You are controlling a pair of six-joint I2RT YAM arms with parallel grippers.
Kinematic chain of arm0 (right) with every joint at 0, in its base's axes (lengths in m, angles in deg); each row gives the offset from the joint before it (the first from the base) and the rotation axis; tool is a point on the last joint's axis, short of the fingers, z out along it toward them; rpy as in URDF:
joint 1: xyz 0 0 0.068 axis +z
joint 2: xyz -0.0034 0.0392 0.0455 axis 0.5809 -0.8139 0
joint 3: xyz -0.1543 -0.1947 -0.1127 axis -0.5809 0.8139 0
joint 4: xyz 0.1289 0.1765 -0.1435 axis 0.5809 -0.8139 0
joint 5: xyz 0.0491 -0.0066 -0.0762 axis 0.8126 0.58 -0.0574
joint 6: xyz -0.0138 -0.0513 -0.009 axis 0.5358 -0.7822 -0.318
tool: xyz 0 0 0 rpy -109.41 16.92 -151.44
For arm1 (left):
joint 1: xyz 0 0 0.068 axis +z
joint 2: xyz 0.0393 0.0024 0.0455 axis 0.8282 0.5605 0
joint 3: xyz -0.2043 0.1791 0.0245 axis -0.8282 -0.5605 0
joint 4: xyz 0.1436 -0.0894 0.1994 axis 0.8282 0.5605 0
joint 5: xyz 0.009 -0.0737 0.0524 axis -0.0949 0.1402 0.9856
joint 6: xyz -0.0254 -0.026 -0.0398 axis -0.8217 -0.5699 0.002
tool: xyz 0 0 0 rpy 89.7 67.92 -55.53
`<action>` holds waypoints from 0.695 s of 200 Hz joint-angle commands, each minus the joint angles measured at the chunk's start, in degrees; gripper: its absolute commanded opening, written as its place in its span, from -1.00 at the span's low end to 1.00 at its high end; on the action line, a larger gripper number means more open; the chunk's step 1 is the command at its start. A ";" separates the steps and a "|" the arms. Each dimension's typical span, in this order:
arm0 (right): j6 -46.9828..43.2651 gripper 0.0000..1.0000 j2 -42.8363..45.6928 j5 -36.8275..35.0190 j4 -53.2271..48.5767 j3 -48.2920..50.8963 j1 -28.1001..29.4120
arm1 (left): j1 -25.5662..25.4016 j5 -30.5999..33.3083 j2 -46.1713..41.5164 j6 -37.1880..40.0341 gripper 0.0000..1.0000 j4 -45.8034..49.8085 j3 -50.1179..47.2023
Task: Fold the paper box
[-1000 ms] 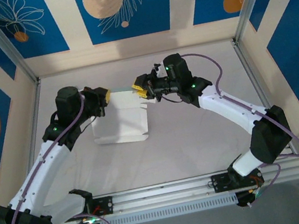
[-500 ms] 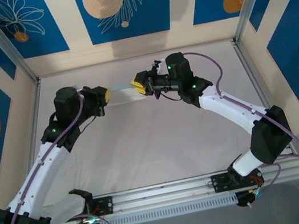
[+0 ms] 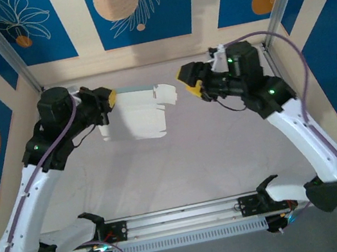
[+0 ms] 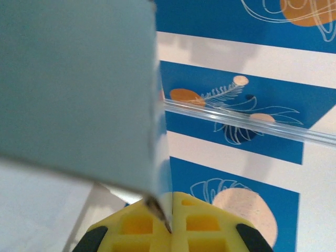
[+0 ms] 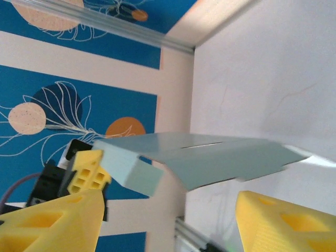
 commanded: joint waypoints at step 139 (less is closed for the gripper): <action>-23.79 0.24 -1.81 6.19 -8.23 15.09 -4.81 | 4.44 -2.11 35.79 -6.67 -1.00 -8.87 2.78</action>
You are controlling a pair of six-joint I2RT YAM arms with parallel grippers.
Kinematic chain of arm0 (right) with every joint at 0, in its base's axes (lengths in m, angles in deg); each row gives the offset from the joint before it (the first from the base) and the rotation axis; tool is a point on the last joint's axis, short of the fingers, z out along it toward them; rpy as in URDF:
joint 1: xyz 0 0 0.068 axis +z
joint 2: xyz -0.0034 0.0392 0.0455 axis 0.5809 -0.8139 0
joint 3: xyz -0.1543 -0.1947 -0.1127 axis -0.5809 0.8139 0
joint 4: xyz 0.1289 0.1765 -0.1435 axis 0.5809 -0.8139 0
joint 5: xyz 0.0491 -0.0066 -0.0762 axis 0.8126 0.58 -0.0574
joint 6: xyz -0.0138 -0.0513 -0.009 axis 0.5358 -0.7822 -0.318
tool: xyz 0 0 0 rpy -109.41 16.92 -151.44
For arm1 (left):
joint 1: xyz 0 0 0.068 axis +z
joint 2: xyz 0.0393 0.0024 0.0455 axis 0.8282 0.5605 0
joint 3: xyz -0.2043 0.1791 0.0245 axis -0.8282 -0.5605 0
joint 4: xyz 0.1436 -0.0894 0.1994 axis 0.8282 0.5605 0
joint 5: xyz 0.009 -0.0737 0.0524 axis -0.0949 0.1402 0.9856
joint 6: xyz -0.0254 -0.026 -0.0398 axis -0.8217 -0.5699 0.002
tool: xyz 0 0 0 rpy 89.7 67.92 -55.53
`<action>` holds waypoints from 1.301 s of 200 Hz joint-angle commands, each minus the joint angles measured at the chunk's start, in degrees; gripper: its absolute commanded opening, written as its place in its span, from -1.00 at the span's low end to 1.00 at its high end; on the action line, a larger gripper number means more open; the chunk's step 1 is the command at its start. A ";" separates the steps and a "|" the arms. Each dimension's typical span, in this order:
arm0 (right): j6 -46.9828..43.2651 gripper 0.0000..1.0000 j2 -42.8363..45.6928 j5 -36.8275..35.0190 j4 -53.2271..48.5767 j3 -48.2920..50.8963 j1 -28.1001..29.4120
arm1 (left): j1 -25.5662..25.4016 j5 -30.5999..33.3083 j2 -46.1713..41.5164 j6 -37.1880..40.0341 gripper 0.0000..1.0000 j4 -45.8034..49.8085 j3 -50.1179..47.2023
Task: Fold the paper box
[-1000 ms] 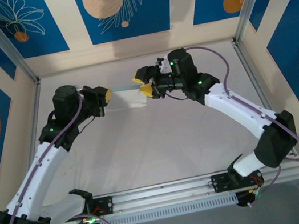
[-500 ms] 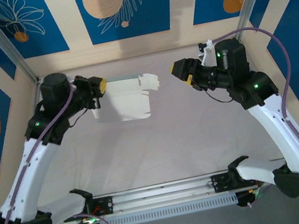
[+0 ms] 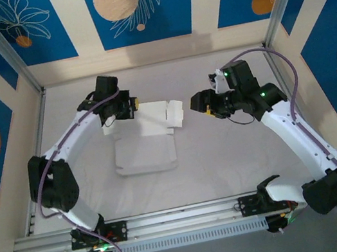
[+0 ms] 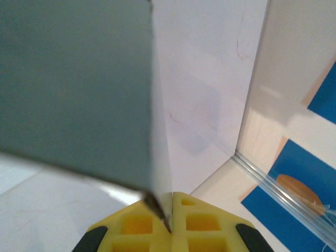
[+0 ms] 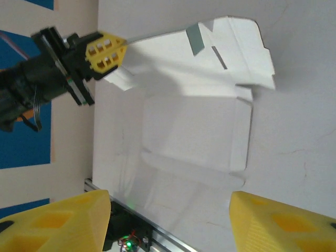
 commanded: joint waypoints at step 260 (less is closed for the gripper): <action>-9.88 0.04 -39.99 -16.98 23.63 4.36 14.21 | -0.23 -3.88 -10.16 -4.24 -1.00 -22.06 -22.68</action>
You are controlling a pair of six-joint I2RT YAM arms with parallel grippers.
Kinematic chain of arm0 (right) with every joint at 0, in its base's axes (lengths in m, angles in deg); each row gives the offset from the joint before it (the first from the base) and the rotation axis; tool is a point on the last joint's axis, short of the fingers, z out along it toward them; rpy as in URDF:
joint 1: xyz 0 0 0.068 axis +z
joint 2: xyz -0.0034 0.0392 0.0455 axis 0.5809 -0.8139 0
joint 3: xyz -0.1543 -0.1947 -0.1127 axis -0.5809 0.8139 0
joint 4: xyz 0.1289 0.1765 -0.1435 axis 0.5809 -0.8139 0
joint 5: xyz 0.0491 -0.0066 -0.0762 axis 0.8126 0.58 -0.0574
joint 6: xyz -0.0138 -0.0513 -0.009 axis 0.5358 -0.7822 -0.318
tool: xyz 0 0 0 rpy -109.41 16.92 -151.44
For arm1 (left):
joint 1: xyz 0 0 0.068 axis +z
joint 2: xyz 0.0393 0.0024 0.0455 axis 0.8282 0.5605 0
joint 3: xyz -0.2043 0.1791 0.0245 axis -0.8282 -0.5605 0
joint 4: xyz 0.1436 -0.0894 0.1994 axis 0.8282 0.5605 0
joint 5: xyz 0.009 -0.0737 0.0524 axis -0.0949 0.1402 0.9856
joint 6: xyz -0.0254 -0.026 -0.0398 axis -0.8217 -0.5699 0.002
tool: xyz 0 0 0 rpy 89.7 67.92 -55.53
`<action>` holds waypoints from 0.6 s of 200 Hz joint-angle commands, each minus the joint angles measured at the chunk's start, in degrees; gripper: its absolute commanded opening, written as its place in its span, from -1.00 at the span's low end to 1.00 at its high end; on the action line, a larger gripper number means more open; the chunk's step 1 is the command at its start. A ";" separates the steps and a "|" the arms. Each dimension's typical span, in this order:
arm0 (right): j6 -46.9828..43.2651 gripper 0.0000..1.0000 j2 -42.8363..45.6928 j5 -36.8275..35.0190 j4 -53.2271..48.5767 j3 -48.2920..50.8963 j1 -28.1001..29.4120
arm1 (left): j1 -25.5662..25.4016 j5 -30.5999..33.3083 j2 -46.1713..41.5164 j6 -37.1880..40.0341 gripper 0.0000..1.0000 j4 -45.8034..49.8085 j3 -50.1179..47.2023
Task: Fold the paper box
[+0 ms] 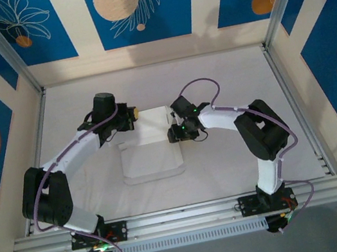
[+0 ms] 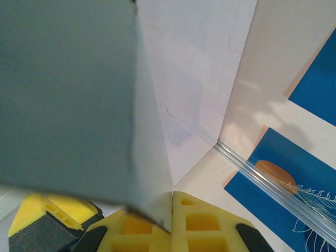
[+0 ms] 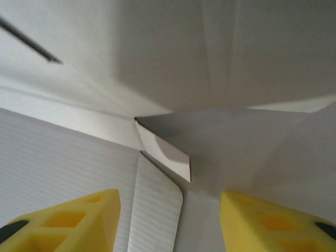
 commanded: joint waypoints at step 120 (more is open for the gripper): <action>-3.32 -0.68 -3.22 -11.51 -2.09 -7.30 5.01 | -1.46 -2.69 -3.70 -0.71 -1.00 -4.73 -4.81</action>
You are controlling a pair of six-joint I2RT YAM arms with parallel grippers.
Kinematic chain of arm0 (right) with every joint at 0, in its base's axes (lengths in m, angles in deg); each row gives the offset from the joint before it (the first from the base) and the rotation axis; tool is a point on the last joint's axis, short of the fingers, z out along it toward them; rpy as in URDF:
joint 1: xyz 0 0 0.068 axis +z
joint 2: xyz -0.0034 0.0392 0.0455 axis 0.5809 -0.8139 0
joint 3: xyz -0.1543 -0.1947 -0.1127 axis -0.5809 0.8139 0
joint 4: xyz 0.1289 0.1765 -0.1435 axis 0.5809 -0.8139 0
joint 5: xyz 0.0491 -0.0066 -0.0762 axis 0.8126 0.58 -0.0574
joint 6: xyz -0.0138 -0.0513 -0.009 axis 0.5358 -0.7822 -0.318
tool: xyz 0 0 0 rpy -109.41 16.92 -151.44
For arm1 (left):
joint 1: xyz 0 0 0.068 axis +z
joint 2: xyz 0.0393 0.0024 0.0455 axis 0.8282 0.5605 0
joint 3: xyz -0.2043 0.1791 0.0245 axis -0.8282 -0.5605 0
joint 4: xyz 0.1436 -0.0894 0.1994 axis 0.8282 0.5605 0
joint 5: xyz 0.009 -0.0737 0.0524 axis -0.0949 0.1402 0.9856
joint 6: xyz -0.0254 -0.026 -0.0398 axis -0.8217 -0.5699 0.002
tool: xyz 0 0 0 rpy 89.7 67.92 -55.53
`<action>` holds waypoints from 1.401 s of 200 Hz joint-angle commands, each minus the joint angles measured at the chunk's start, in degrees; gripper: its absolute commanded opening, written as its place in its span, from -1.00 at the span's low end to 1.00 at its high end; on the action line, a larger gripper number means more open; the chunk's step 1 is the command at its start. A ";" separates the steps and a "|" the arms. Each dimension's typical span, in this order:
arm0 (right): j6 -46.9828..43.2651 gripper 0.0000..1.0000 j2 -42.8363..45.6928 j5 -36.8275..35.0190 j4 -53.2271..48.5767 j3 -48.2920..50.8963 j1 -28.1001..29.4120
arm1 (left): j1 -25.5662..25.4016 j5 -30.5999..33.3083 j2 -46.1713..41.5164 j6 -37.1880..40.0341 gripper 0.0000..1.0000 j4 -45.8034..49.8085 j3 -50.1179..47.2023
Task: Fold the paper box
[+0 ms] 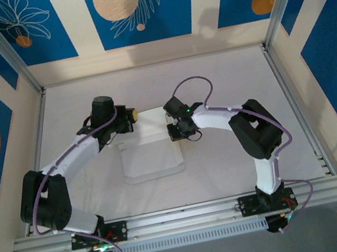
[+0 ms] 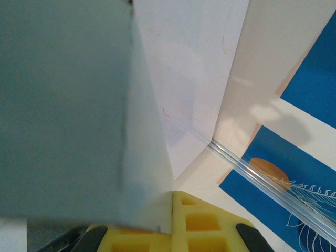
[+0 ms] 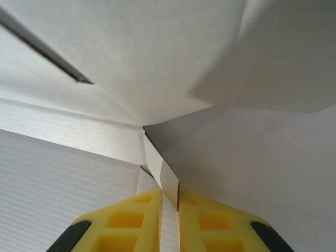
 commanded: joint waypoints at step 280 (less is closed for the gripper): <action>-1.75 -0.38 -9.69 -3.18 -0.62 -8.38 4.41 | -4.38 -1.37 -2.89 -0.82 -1.00 -2.04 -4.20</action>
